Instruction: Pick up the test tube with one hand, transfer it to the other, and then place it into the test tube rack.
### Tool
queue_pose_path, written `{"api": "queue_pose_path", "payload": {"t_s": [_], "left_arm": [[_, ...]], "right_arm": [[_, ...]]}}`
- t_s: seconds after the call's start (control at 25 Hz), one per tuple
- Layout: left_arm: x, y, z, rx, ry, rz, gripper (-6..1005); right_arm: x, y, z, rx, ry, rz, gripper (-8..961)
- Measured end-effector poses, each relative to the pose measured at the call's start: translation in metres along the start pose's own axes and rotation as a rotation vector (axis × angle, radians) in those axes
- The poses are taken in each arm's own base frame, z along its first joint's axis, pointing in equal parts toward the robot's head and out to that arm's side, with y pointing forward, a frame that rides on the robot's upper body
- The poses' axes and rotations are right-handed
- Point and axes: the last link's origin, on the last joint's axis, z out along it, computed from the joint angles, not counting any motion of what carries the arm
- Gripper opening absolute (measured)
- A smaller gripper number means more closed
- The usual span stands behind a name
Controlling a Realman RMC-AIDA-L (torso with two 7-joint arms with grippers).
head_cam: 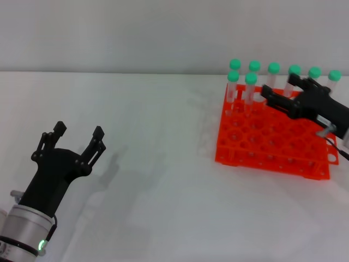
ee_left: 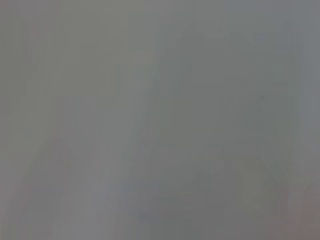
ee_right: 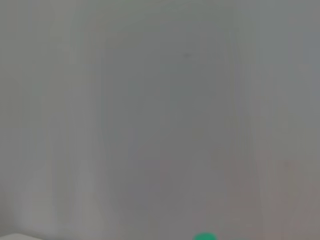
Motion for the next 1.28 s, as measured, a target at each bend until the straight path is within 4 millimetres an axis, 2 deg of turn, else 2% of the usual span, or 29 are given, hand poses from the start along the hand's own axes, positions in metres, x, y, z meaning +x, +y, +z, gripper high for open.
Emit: {"api": "queue_pose_path", "payload": {"t_s": [0.24, 0.44, 0.48, 0.52, 0.68, 0.88, 1.28], "left_arm": [[0.001, -0.002, 0.002, 0.000, 0.003, 0.008, 880], [0.002, -0.006, 0.003, 0.022, 0.009, 0.009, 880], [0.003, -0.008, 0.004, 0.032, 0.013, 0.006, 880], [0.003, -0.008, 0.004, 0.032, 0.013, 0.006, 880], [0.004, -0.016, 0.008, 0.059, 0.012, 0.018, 880], [0.005, -0.017, 0.012, 0.054, 0.013, 0.029, 880], [0.007, -0.018, 0.014, 0.062, 0.025, 0.019, 880]], "right_arm": [[0.010, -0.014, -0.038, 0.100, -0.069, -0.014, 880], [0.016, -0.030, -0.084, 0.276, -0.180, -0.071, 878], [0.021, -0.039, -0.103, 0.382, -0.210, -0.095, 877], [0.021, -0.039, -0.103, 0.382, -0.210, -0.095, 877], [0.034, -0.051, -0.128, 0.559, -0.203, -0.096, 875], [0.040, -0.053, -0.135, 0.605, -0.185, -0.086, 875], [0.041, -0.053, -0.133, 0.608, -0.174, -0.081, 875]]}}
